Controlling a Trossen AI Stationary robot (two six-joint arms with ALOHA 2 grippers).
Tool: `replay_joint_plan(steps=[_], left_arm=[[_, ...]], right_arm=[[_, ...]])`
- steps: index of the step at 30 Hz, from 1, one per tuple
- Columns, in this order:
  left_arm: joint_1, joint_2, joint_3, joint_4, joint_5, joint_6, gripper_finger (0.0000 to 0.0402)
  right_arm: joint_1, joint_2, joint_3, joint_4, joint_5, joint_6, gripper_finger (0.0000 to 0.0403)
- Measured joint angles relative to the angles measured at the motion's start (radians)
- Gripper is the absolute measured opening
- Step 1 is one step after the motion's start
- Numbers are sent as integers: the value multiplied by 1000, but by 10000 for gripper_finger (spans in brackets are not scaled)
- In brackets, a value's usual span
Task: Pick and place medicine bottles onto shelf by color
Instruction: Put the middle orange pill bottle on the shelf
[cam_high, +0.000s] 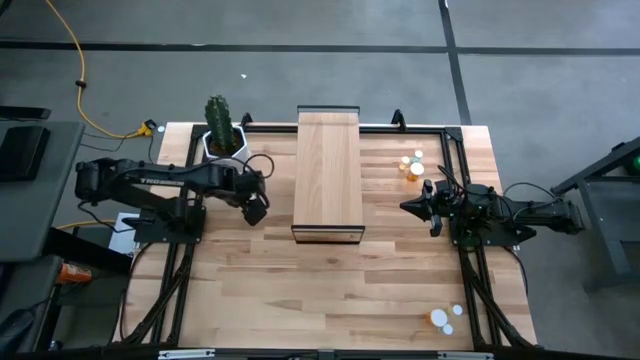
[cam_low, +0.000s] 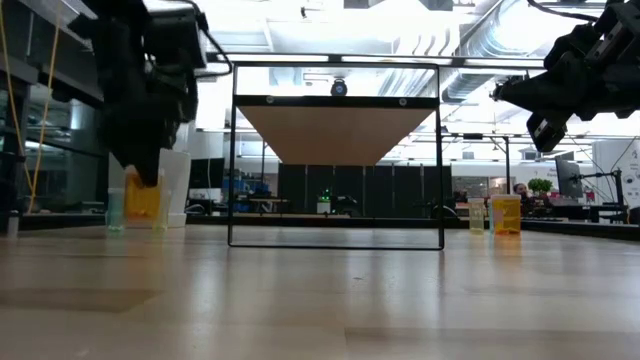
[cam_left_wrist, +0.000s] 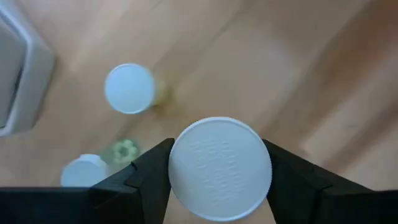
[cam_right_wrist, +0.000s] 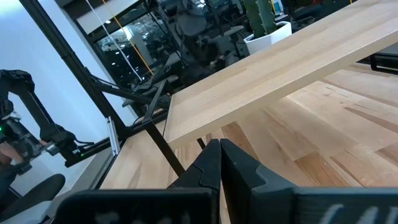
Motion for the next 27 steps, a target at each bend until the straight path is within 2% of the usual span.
replay_joint_plan(steps=[5,8,14,20,27], left_arm=[[-2,-72,87,-24,107,18,192],[-8,-99,164,-43,110,19,200],[1,-67,390,-99,18,84,201],[14,47,672,-252,-217,179,197],[99,267,936,-264,-227,305,198]], right_arm=[[0,0,0,0,0,0,0],[0,0,0,0,0,0,0],[0,0,0,0,0,0,0],[0,0,0,0,0,0,0],[0,0,0,0,0,0,0]])
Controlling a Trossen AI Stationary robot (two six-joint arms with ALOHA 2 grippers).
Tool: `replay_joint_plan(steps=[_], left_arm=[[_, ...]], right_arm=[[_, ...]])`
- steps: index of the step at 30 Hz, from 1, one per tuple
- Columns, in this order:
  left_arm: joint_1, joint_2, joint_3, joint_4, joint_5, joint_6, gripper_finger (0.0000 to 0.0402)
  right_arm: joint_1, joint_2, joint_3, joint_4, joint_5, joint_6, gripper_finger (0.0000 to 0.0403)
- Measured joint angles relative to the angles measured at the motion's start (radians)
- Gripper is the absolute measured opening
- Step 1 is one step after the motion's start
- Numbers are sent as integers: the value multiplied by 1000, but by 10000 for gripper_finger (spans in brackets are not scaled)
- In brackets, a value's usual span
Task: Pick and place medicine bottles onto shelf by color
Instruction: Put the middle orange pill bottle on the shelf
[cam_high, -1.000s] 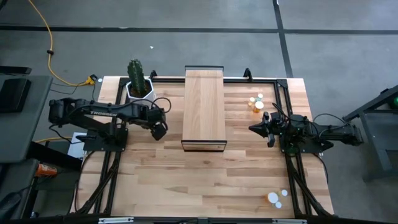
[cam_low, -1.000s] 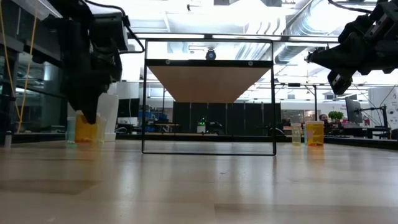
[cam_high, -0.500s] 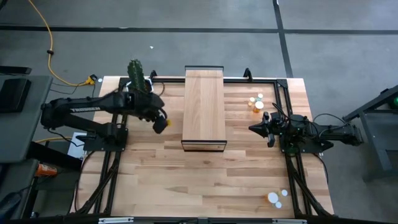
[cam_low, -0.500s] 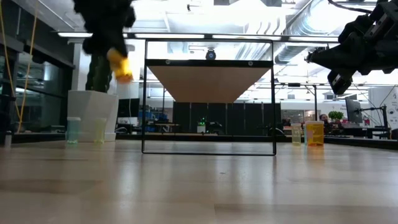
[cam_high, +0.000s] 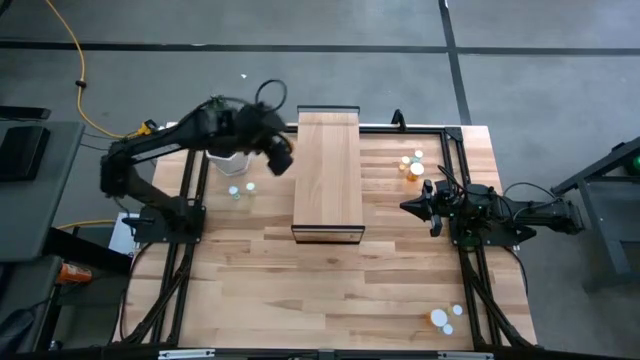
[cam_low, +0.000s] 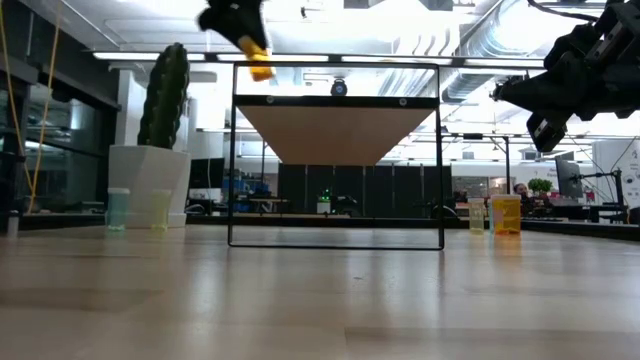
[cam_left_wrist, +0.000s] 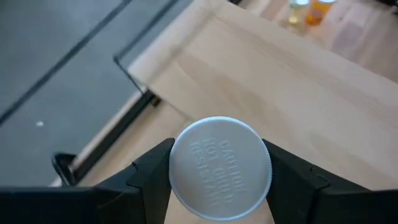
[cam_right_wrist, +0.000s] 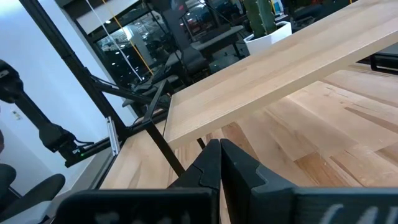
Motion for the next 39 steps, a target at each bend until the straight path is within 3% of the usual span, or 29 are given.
replay_joint_plan(steps=[8,18,27,33,39], left_arm=[[100,262,179,34,-57,129,198],[223,459,324,57,70,197,198],[303,497,344,43,126,164,198],[336,497,344,40,270,142,198],[340,497,344,32,260,142,198]], right_arm=[[0,0,0,0,0,0,0],[0,0,0,0,0,0,0],[0,0,0,0,0,0,0],[0,0,0,0,0,0,0],[0,0,0,0,0,0,0]])
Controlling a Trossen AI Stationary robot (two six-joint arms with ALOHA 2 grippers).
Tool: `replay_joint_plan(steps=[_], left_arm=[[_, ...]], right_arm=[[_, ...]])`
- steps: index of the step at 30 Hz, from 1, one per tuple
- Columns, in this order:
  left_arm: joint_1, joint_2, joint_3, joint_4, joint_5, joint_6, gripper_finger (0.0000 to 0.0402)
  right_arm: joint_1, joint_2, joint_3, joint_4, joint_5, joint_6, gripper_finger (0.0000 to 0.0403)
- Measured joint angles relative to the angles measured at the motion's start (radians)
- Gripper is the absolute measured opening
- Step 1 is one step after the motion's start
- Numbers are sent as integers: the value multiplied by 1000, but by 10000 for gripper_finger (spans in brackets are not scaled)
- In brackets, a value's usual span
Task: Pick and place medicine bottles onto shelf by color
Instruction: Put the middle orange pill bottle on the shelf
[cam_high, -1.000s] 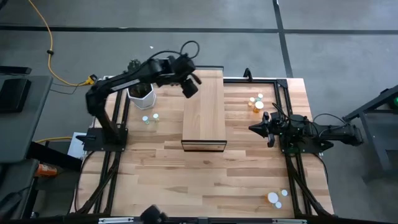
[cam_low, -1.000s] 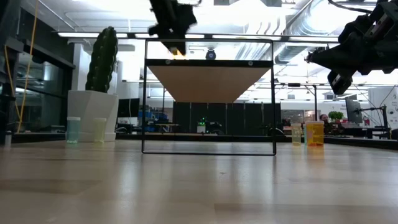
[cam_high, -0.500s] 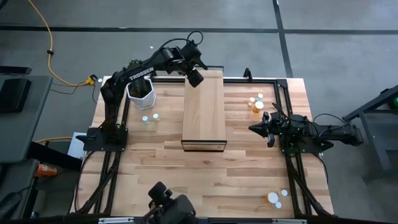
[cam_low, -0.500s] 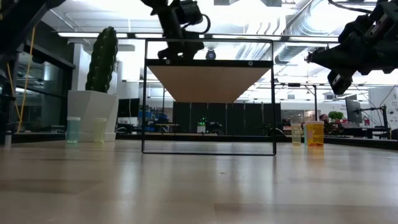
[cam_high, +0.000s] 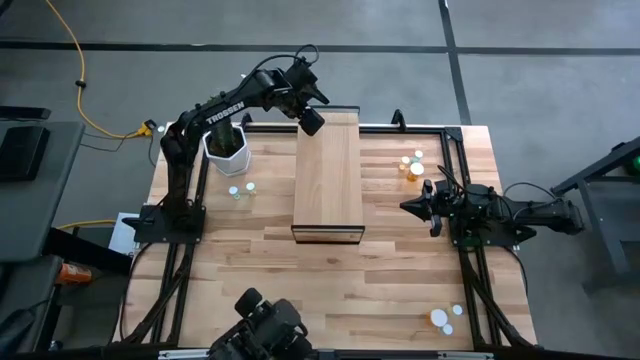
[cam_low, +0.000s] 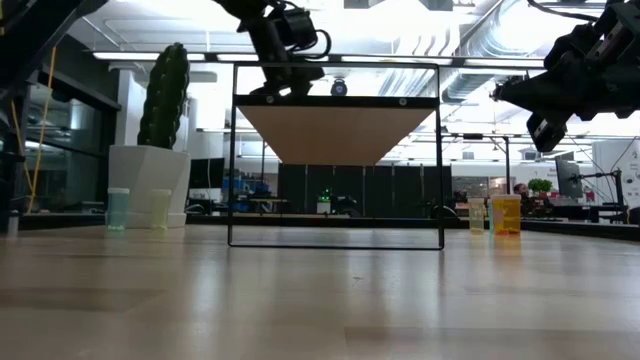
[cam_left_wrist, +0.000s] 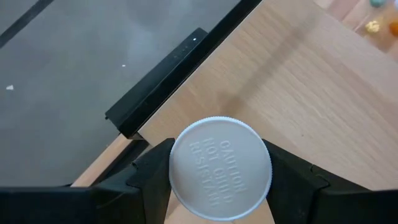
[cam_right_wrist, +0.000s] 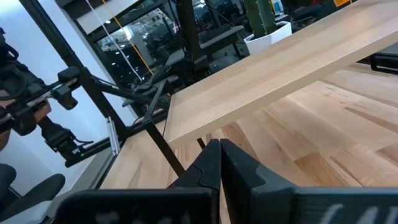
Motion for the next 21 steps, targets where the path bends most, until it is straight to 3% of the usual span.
replay_joint_plan(steps=[17,21], left_arm=[[6,19,-2,-26,-50,23,198],[6,19,-2,-25,-52,27,214]], right_arm=[[0,0,0,0,0,0,0],[0,0,0,0,0,0,0]])
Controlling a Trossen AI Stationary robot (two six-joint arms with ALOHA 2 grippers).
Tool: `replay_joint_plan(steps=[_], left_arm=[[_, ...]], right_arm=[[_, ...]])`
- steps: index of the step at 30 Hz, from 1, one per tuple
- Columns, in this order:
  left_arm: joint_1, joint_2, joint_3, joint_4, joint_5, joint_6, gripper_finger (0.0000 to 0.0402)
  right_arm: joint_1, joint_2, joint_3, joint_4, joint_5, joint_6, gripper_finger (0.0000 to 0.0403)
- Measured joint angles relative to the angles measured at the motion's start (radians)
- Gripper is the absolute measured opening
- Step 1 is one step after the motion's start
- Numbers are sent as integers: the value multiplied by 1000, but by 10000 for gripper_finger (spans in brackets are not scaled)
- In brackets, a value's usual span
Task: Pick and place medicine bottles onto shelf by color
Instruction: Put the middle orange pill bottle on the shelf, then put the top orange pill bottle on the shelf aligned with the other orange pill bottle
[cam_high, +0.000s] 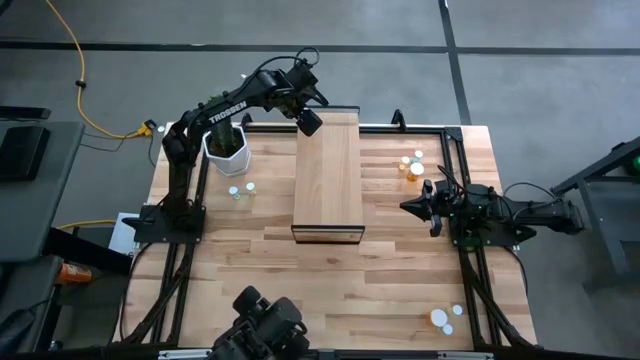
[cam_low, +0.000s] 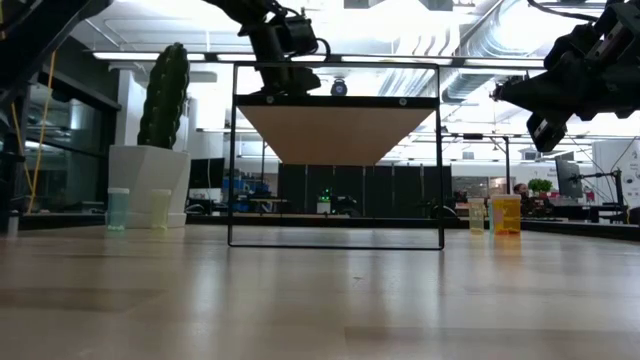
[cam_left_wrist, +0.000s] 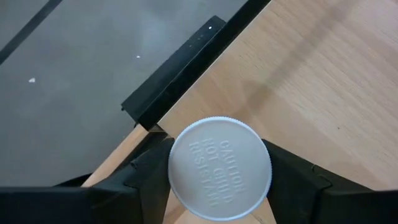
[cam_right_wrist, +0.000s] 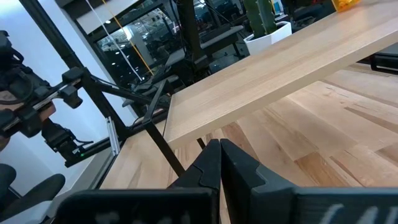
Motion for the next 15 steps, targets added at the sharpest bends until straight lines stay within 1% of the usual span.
replay_joint_plan(steps=[8,11,15], left_arm=[[-1,0,0,31,4,0,276],[-1,0,0,44,4,16,289],[-2,0,0,60,4,19,295]], right_arm=[[0,0,0,0,0,0,0],[0,0,0,0,0,0,0],[0,0,0,0,0,0,0]])
